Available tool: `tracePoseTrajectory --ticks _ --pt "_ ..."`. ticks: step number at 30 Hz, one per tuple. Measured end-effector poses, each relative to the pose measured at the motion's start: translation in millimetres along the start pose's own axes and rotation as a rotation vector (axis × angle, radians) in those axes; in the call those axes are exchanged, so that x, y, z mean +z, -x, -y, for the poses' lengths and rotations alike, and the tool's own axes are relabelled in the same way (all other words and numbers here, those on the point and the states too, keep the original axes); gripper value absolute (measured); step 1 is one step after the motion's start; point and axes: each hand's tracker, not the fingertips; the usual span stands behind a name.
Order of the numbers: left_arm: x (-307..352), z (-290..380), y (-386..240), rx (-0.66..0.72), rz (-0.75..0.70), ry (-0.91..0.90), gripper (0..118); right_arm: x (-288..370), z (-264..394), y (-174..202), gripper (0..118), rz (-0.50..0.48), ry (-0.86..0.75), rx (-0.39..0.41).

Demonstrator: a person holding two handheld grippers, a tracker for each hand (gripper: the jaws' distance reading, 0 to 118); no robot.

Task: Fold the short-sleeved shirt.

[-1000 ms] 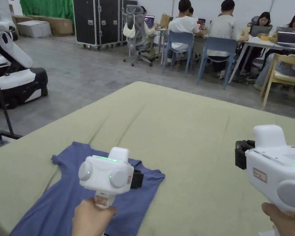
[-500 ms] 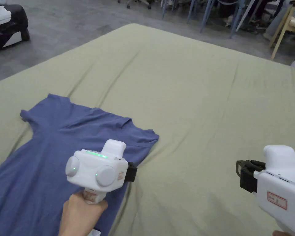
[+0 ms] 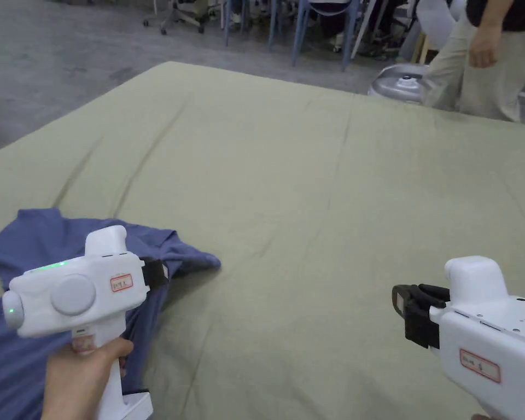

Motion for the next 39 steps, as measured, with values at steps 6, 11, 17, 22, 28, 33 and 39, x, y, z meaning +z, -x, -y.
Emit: tracePoseTrajectory --ticks 6,11,17,22,28,33,39 --pt "28.3 -22.2 -158.5 -0.314 0.293 0.012 0 101.4 3.8 -60.0 3 0.154 -0.116 -0.042" --pt "25.1 38.4 -324.7 -0.596 0.611 0.154 0 195.0 22.7 -114.0 3 0.338 -0.156 -0.093" --pt "26.3 169.9 -468.9 -0.943 0.868 0.369 0 274.7 63.8 -164.3 3 0.531 -0.155 -0.159" --pt "45.1 280.1 -521.2 -1.223 0.997 0.570 0 305.3 102.0 -198.4 3 0.602 -0.146 -0.253" --pt "43.3 356.7 -534.9 -1.419 0.940 0.676 0 309.1 139.1 -219.4 3 0.622 -0.111 -0.312" --pt "18.8 350.5 -528.6 -1.210 0.868 0.780 21 300.4 150.0 -218.8 3 0.608 -0.091 -0.353" --pt "32.1 268.1 -479.0 -0.997 0.847 0.691 84 291.7 147.9 -208.4 3 0.562 -0.103 -0.383"
